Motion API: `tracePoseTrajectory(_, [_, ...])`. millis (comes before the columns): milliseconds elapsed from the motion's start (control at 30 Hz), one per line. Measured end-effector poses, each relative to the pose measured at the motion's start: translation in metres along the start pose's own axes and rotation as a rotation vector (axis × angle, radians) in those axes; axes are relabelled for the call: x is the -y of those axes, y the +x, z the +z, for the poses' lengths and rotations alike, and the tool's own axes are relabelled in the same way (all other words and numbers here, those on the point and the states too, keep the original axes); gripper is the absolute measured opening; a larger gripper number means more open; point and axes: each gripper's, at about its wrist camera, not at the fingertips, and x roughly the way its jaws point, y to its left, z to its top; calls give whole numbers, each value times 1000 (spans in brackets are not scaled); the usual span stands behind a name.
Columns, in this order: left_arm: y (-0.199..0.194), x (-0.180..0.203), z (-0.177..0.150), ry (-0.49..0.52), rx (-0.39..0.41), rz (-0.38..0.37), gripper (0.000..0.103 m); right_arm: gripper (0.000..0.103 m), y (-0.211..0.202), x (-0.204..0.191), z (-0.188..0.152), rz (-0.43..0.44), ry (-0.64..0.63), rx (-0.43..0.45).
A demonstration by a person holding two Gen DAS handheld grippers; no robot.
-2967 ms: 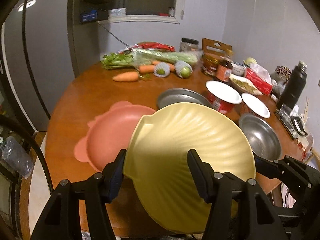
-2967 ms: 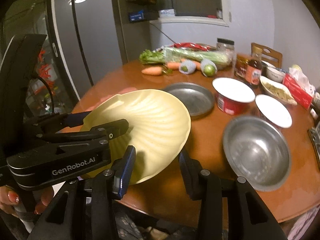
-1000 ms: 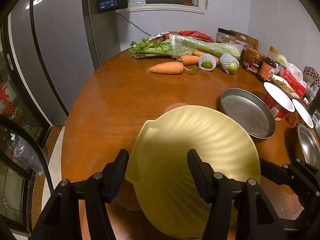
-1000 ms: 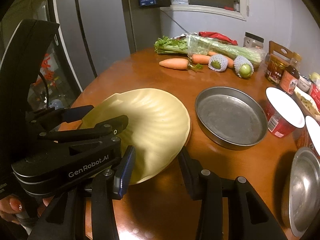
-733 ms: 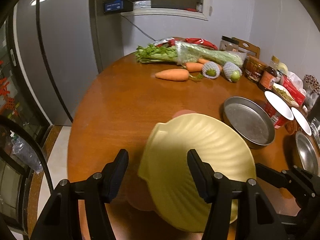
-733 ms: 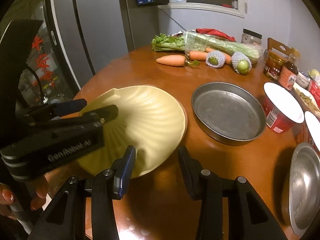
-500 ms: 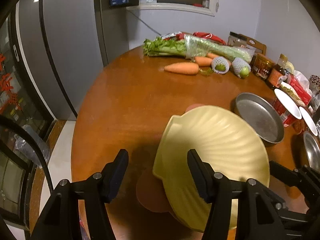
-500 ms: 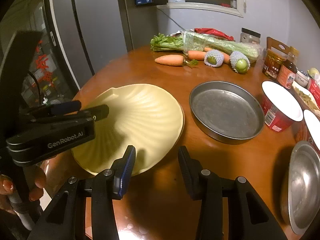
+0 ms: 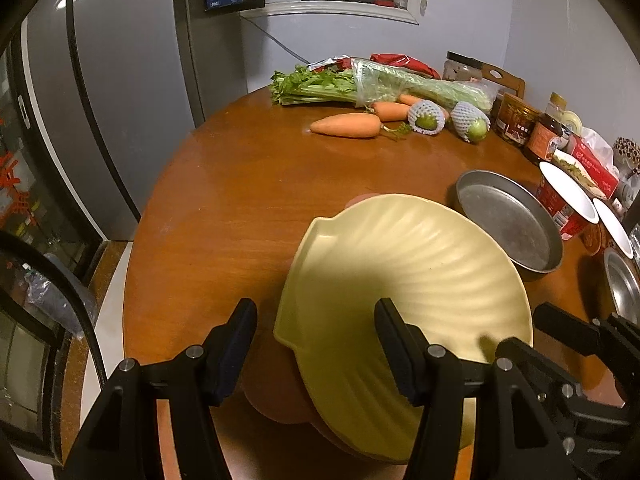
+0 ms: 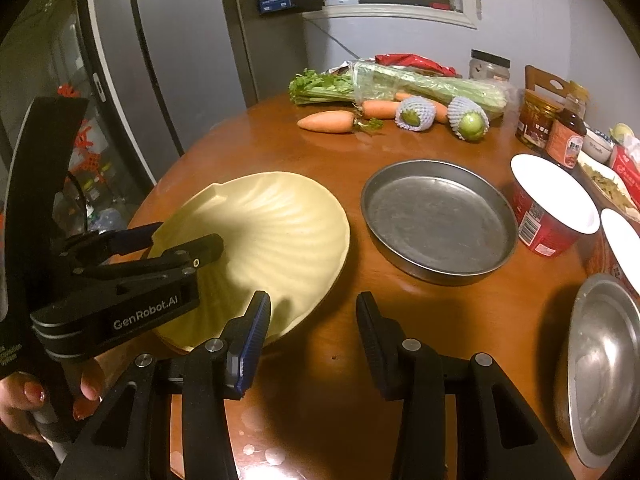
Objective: Organize plates and bowls
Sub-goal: 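Carry the yellow shell plate with the left gripper over the pink plate, then lower the shell plate onto the pink plate and open the left gripper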
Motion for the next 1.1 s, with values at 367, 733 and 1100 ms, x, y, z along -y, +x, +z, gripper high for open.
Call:
tracePoseTrajectory(367, [-11,-9,2,-49,20,9,61,46,-8,9,0,11,32,9])
tracePoseTrajectory(733, [-32,9,24,-50,42,23,61,46,-26,31,13,10,62,23])
tracePoseTrajectory(1100, [-47,42,53,-7,73,-1,61,46,-47,64,28,-13,103,43])
